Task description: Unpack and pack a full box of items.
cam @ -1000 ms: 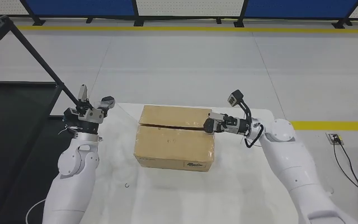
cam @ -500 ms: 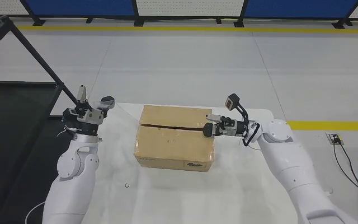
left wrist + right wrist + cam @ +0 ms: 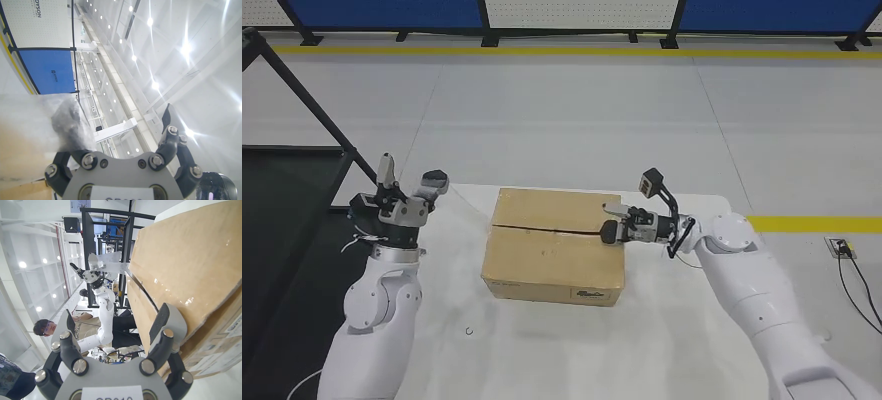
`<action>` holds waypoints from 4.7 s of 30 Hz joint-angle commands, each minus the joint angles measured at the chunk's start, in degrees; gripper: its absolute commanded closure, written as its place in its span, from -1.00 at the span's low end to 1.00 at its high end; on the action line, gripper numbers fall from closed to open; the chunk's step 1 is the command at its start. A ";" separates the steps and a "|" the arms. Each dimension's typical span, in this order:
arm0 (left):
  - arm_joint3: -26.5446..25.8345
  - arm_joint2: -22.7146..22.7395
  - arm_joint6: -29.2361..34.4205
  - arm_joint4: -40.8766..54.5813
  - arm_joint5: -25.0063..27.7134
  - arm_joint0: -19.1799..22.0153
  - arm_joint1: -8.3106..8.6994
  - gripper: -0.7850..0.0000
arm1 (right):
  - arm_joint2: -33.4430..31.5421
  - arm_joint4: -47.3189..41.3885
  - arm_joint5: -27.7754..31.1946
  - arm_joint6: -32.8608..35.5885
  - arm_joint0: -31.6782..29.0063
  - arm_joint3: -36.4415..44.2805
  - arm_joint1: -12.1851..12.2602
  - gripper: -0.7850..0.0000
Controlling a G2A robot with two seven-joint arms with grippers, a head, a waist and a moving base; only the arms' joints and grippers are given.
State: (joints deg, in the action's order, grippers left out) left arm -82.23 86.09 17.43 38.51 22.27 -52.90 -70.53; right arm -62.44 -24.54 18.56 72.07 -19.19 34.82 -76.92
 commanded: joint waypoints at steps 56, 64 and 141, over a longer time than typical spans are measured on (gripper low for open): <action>-6.25 -22.80 -6.22 -19.87 -2.75 5.26 -5.62 -1.00 | -3.25 0.88 0.31 -2.27 -3.24 1.31 2.56 -1.00; -4.75 -24.83 -6.97 -21.49 -2.88 6.60 -6.61 -1.00 | -3.87 0.52 0.65 -1.97 -3.73 1.47 2.99 -1.00; -9.46 -9.58 3.86 -27.54 -7.78 5.53 -10.25 -1.00 | -16.60 -9.14 7.51 4.80 -19.12 15.10 10.65 -1.00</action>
State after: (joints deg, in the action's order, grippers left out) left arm -91.68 76.49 21.27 10.99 14.52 -47.37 -80.79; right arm -79.04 -33.68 26.06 76.87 -38.30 49.92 -66.27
